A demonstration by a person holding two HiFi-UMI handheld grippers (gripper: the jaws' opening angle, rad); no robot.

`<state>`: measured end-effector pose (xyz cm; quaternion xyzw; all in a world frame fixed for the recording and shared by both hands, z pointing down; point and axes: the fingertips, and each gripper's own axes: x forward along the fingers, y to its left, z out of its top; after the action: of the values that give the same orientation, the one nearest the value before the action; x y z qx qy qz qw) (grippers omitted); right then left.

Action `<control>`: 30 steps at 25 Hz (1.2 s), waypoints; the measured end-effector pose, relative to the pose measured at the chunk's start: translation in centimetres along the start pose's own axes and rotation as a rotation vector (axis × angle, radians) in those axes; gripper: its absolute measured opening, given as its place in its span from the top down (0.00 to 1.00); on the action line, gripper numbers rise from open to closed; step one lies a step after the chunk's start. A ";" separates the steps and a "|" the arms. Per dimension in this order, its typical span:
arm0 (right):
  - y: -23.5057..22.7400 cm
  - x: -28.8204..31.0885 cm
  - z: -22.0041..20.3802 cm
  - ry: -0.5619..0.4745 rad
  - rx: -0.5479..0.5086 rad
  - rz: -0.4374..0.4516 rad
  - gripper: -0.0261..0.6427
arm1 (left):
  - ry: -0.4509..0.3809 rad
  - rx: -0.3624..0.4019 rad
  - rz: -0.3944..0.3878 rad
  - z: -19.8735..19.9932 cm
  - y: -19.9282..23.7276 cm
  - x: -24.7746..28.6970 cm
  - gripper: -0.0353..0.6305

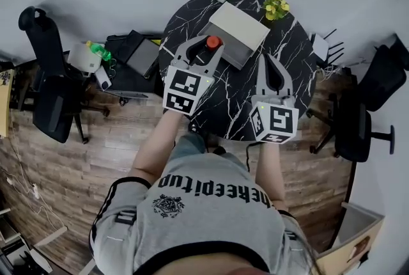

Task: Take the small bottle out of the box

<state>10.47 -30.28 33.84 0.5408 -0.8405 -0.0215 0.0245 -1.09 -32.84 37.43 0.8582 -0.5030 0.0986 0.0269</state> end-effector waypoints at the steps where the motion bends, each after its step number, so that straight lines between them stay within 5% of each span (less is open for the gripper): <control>1: 0.0 -0.3 0.2 -0.004 -0.002 0.002 0.96 | -0.005 0.004 0.005 0.2 -0.3 -0.3 0.74; 30: -1.8 -10.6 1.8 -0.053 -0.019 -0.026 0.96 | -0.118 0.036 0.069 3.4 -7.8 -8.2 0.74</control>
<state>16.37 -21.33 31.71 0.5507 -0.8335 -0.0443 0.0072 2.29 -22.42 32.93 0.8451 -0.5310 0.0578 -0.0216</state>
